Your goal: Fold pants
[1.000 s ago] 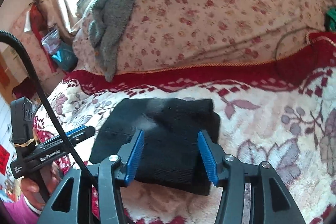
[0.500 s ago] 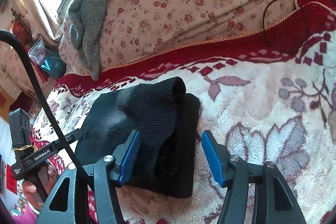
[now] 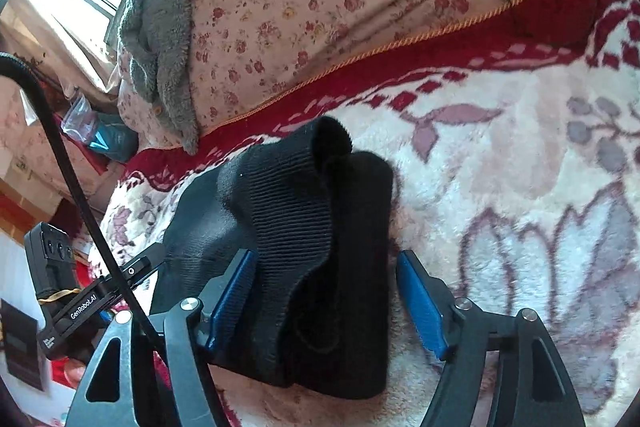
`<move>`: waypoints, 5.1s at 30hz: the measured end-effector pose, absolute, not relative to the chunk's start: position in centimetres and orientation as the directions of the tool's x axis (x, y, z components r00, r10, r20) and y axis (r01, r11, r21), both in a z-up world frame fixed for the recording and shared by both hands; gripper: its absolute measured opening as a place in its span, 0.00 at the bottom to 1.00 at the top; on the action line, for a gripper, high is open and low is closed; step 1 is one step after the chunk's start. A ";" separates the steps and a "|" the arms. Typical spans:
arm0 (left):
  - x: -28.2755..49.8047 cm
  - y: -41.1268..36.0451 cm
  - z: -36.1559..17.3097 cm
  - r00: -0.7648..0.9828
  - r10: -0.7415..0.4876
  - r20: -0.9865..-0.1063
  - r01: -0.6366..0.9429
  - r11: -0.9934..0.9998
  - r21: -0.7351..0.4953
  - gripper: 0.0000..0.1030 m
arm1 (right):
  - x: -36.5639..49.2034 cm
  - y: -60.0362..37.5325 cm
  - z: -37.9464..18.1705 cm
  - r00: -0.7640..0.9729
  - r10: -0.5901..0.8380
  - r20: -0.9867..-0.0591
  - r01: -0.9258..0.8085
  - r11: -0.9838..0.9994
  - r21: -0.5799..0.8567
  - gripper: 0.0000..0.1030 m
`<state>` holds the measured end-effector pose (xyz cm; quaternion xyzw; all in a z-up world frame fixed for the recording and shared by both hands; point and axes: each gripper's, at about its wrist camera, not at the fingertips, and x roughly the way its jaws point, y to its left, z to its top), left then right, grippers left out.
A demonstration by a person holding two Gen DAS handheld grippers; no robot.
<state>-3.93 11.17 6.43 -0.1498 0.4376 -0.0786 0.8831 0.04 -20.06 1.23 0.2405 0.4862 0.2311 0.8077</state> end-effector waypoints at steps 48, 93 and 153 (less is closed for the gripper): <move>-0.5 13.6 2.2 0.460 -0.512 -0.726 0.068 0.835 -0.546 0.81 | 1.7 -18.6 0.3 0.397 0.625 -0.672 -0.208 0.775 0.597 0.85; -6.8 22.2 10.4 0.670 -0.270 -0.691 -0.039 0.917 -0.396 0.27 | -1.0 -6.5 8.7 0.428 0.675 -0.601 -0.443 0.737 0.511 0.42; -11.8 32.2 8.9 0.652 0.101 -0.751 -0.385 0.898 -0.214 0.64 | -1.2 6.6 7.4 0.368 0.639 -0.676 -0.560 0.732 0.388 0.57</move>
